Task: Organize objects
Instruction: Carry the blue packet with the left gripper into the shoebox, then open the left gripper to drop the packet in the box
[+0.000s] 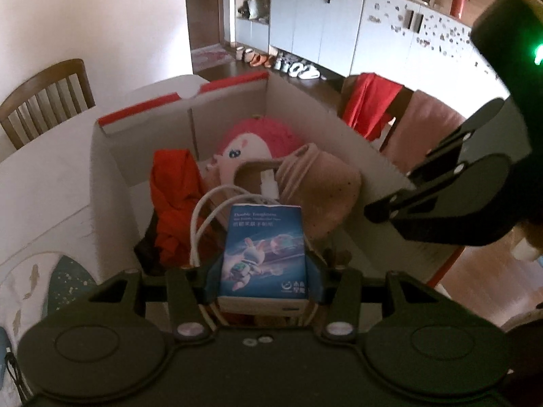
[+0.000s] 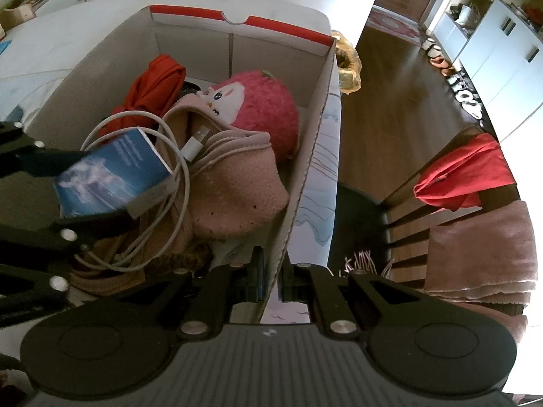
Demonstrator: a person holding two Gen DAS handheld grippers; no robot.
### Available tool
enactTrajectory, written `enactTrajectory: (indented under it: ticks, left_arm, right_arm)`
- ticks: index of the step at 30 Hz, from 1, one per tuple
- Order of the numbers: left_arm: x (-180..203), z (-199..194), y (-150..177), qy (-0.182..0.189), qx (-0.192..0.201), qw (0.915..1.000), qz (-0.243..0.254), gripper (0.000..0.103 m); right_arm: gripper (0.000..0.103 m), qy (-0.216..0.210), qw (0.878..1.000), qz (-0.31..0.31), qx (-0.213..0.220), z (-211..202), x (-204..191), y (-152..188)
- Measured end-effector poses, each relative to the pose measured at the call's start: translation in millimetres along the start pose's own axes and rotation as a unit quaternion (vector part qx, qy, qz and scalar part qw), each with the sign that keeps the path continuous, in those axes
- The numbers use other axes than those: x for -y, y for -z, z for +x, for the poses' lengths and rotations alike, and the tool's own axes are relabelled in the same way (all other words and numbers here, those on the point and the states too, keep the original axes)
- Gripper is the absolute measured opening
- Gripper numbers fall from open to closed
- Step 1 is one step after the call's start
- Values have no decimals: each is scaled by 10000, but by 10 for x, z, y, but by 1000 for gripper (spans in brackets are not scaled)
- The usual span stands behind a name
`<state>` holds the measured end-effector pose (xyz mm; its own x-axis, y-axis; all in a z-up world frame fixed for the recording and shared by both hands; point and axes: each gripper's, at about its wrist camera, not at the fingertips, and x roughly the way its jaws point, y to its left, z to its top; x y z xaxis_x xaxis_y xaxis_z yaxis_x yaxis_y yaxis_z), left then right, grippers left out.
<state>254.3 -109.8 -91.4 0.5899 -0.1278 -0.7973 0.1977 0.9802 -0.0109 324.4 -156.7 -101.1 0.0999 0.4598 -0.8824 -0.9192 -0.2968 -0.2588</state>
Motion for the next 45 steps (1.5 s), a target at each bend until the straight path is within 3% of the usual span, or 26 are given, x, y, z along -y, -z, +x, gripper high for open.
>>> enactTrajectory:
  ticks: [16,21,25,28,39,45]
  left_arm:
    - [-25,228,-63,103,-496,9987,17,48]
    - [-32,210,-61,123,-513,9986,-13,58]
    - [-35,122,-59,225,-399,9989,-108,72]
    - [-44,19,-63,280,-281,9990,-184,76]
    - [-248,-501,-50,178,336,9971,-653,78]
    - [-505,-801,35,-165,623,9923,-1057,82]
  right_arm:
    - [7,-55,9998,-178,59,-3,-3,10]
    - [7,-74,9998,-174,55,-8,-12,7]
    - [7,-81,9998,-173,52,-12,-13,0]
    - [7,-84,9998,-167,55,-22,-13,-5]
    - [7,-93,9998,-186,61,-30,-5,-7]
    - [7,-72,9997,-228,70,-43,5,2]
